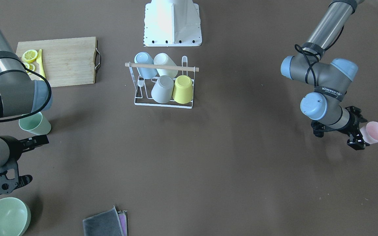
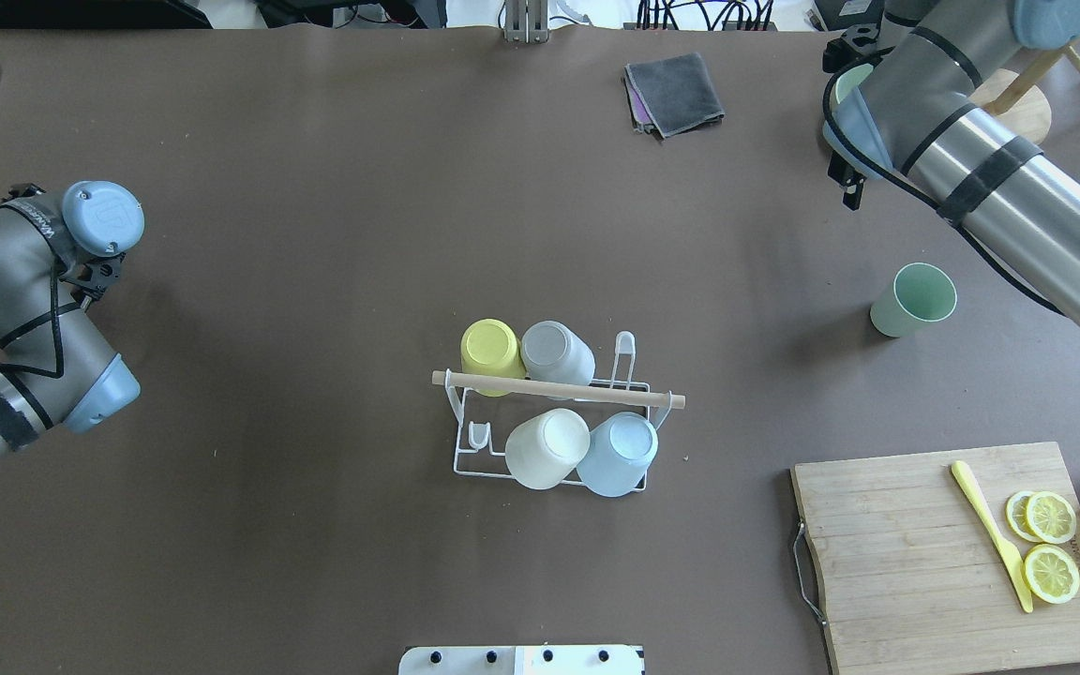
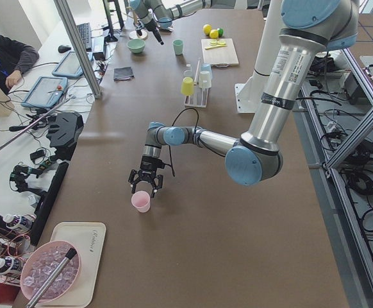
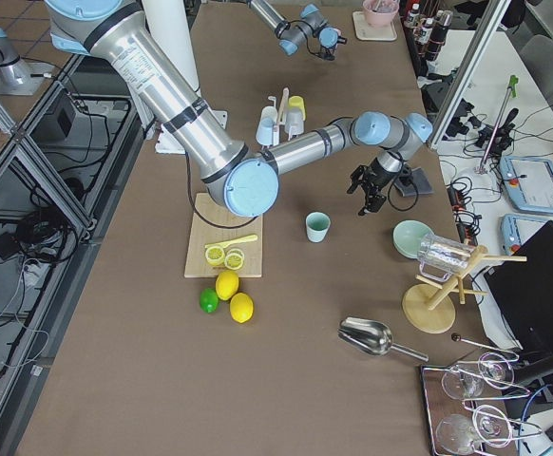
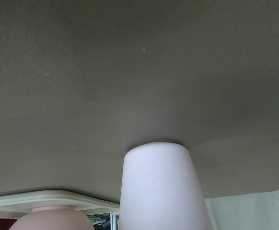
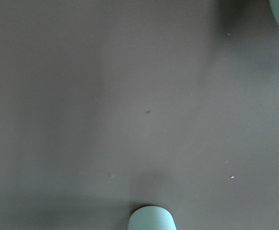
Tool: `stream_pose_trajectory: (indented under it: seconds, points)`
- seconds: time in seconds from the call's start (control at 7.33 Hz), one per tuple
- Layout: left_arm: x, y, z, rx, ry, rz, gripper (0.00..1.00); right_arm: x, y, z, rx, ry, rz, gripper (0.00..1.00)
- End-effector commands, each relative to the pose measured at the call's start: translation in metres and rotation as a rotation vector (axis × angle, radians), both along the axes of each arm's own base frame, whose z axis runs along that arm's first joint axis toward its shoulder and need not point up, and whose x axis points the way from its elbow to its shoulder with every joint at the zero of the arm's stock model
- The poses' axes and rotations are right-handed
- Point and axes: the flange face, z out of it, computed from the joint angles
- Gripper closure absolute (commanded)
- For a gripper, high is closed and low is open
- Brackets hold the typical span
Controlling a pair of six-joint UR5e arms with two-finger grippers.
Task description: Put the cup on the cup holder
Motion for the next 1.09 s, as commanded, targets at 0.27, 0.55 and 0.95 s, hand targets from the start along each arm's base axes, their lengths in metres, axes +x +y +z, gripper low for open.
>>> stream_pose_trajectory:
  seconds: [0.27, 0.55, 0.95]
  points:
    - [-0.008, 0.008, 0.033, 0.015, 0.013, -0.001, 0.02, -0.022, -0.002, -0.010, -0.086, 0.083, -0.110, 0.01]
    - [-0.013, 0.010, 0.040, 0.024, 0.013, -0.005, 0.02, -0.032, -0.001, 0.012, -0.074, 0.100, -0.222, 0.01]
    - [-0.029, 0.017, 0.060, 0.039, 0.026, -0.016, 0.02, -0.063, 0.007, 0.015, -0.058, 0.140, -0.317, 0.01]
